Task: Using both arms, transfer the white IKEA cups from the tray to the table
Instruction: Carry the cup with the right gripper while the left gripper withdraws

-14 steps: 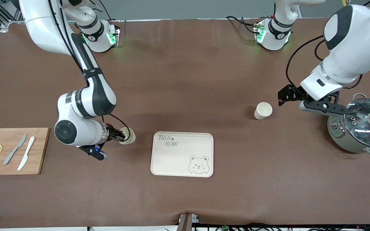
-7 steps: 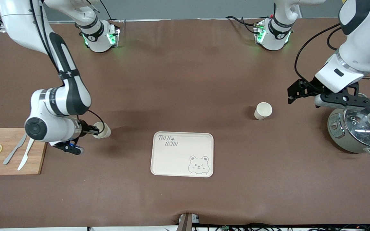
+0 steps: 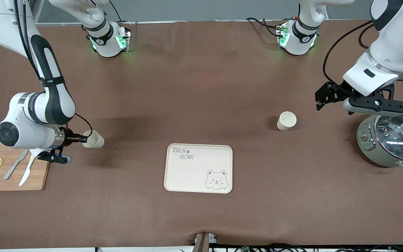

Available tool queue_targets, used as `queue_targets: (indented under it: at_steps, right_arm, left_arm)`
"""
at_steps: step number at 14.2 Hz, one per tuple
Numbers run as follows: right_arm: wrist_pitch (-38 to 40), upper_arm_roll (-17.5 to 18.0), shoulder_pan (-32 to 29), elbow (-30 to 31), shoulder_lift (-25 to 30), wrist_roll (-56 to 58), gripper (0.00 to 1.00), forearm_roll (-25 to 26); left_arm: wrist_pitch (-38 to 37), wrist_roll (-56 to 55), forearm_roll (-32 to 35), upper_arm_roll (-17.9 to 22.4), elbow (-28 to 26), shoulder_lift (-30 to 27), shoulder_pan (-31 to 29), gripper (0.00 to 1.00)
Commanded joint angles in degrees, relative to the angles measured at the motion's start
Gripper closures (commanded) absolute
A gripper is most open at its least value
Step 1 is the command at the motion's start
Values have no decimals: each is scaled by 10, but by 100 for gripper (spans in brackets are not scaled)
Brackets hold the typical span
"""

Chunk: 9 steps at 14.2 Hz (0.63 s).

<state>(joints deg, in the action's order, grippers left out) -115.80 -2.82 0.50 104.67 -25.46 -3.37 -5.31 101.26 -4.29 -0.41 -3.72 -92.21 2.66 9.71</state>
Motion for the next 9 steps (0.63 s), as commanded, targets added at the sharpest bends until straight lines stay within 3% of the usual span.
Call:
queue_targets:
  at_steps: [1, 9]
  right_arm:
    - [-42, -2, -17, 56, 29, 41, 100, 14]
    - [-103, -13, -44, 90, 25, 102, 100, 39]
  left_arm:
    - [-38, -3, 29, -2, 19, 9, 3, 0]
    - [-90, 17, 35, -4, 20, 9, 4, 0]
